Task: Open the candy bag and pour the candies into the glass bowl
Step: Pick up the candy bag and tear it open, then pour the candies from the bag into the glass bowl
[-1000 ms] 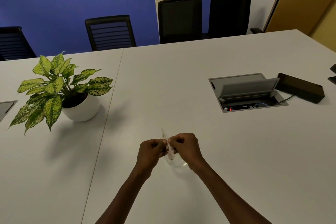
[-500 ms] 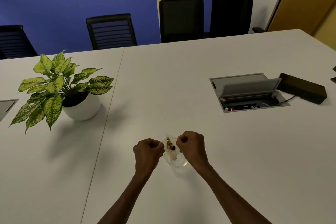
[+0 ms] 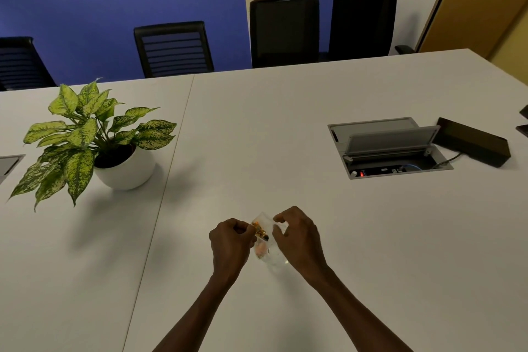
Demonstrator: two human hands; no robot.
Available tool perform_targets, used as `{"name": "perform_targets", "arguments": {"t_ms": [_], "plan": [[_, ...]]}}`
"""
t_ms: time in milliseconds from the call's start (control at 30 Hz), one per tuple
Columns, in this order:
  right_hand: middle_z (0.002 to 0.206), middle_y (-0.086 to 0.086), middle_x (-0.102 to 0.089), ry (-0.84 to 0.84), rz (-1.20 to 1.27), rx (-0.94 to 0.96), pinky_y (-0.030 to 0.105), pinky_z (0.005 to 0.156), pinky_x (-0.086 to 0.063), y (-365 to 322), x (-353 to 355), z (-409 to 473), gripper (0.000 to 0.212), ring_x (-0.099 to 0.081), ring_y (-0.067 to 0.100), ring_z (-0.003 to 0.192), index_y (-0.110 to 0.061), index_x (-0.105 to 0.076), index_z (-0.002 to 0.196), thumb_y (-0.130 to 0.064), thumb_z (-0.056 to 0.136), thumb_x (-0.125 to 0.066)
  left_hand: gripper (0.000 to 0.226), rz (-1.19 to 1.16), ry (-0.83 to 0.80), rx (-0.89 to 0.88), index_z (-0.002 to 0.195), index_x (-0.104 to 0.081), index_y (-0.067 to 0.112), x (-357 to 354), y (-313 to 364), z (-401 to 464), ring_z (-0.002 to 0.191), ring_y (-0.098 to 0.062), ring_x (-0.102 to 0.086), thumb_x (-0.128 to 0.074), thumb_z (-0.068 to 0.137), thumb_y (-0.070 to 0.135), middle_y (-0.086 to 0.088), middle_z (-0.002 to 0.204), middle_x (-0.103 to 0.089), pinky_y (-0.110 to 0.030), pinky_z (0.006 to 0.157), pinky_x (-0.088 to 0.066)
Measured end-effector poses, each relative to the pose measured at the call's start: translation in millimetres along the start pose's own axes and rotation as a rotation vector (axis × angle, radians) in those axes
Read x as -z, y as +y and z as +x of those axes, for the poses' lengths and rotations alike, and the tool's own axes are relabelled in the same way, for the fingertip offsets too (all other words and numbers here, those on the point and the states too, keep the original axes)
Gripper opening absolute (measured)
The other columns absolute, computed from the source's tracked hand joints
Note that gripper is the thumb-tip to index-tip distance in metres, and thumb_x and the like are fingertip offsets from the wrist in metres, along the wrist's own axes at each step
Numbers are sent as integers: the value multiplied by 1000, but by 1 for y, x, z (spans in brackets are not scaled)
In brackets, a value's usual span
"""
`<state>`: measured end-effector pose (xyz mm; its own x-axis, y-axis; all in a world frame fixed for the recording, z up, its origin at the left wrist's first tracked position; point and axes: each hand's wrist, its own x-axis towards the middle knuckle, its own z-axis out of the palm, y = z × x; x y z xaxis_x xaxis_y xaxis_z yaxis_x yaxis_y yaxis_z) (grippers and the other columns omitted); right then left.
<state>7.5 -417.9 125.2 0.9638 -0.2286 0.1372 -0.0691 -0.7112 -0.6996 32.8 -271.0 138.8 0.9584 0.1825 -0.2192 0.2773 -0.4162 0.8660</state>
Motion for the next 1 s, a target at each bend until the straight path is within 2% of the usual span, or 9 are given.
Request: {"name": "perform_targets", "arguments": {"t_ms": [167,333,433,500,567,700,800,900,1000], "plan": [[110,-8,-70,-271,-50,178,24,72,-49,-1,-8,-9,33,-66,13,83,-23,-65,113,-38,83,-68,12,-14,-11,-14,67,-71,9,2,-9,5,52,-15,-73,-75,78,9,-5,57,-73,-42,62,-64],[91,8,-73,-301,-133,238,34,72,-55,-11,-17,-10,22,-66,21,81,-12,-72,95,-28,93,-57,13,-68,3,39,66,-71,10,9,-18,13,51,-14,-72,-74,78,7,-3,56,-73,-35,59,-64],[84,15,-74,-287,-90,263,26,68,-47,-18,-22,-9,25,-66,24,73,-4,-72,86,-21,95,-57,8,-139,23,84,72,-73,10,14,-30,18,55,-13,-74,-73,80,12,-1,60,-75,-20,51,-58],[79,16,-73,-284,-65,269,24,64,-39,-24,-24,-10,28,-62,22,65,-3,-71,79,-18,95,-55,14,-258,-4,155,80,-74,8,16,-42,19,63,-16,-75,-72,84,21,-5,69,-77,-23,56,-59],[77,15,-73,-291,-48,272,23,64,-36,-29,-26,-11,29,-63,23,67,-2,-71,79,-17,95,-52,23,-398,-29,273,87,-73,5,15,-56,20,76,-24,-76,-68,89,27,-11,82,-77,-34,68,-61],[76,10,-75,-294,70,212,23,63,-40,-36,-26,-14,21,-63,16,66,-6,-73,78,-14,89,-57,33,-542,-73,507,117,-64,-1,8,-89,19,105,-34,-66,-60,94,22,-19,113,-70,-46,90,-55],[80,3,-78,-267,200,141,15,65,-50,-40,-23,-17,12,-66,7,68,-14,-78,85,-16,85,-66,33,-675,-220,684,118,-64,4,7,-105,19,102,-36,-67,-59,94,27,-19,113,-69,-48,84,-56],[82,1,-78,-263,296,40,6,65,-50,-37,-21,-15,8,-67,2,67,-14,-78,87,-15,83,-71,41,-922,-391,816,120,-61,3,8,-110,21,104,-41,-68,-52,97,36,-25,117,-69,-51,85,-58],[79,4,-77,-270,327,-34,11,64,-52,-28,-19,-12,6,-64,0,64,-10,-77,83,-11,82,-71,42,-1079,-403,871,122,-58,-4,8,-106,26,85,-36,-75,-52,98,29,-26,108,-72,-45,71,-63]]}}
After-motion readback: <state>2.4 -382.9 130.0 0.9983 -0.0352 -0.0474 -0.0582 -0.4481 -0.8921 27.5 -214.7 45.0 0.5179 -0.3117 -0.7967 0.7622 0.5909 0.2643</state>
